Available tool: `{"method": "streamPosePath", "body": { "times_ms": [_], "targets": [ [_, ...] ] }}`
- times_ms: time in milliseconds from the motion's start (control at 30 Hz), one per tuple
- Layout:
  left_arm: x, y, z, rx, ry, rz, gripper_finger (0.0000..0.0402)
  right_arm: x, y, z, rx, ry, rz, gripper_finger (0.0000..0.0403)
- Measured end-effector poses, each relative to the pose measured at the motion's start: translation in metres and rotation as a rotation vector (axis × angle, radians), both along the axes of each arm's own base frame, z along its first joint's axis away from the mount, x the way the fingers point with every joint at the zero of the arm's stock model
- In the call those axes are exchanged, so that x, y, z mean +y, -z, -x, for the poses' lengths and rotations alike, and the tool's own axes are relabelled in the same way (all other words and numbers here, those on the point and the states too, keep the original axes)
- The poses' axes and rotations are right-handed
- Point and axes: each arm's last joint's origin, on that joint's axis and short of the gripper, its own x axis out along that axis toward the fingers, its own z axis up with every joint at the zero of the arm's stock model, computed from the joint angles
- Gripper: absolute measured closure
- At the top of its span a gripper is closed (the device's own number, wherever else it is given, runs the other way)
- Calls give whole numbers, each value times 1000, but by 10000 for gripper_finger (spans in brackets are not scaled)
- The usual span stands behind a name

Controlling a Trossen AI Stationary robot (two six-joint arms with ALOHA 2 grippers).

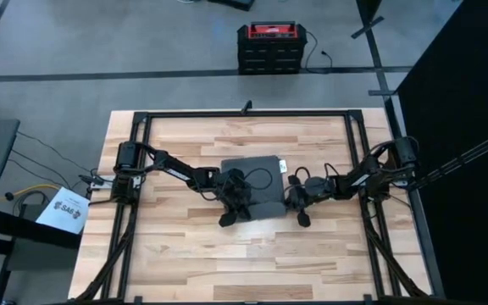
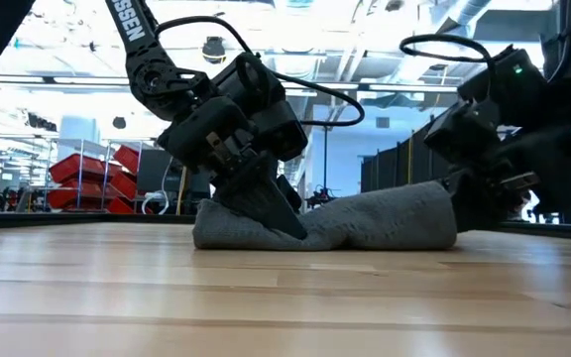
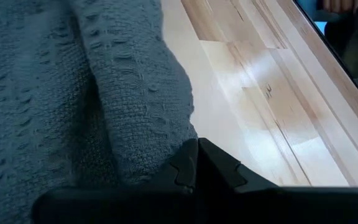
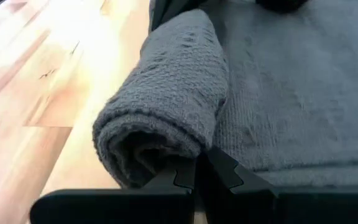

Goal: Roll towel
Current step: Roll the gray towel

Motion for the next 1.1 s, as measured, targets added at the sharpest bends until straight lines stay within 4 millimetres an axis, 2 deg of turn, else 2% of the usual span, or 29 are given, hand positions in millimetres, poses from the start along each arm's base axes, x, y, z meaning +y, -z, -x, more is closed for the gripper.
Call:
{"method": "streamPosePath", "body": {
  "times_ms": [800, 967, 1100],
  "targets": [
    [1, -6, -2, -16, -23, 55, 402, -6, 7, 4, 106, -31, -81, 403],
    [-2, -14, -3, -42, -67, -20, 402, -7, 7, 4, 108, -26, -81, 403],
    [-10, -16, -5, -76, -122, -156, 402, -8, 7, 5, 111, -22, -81, 403]
  ]
}}
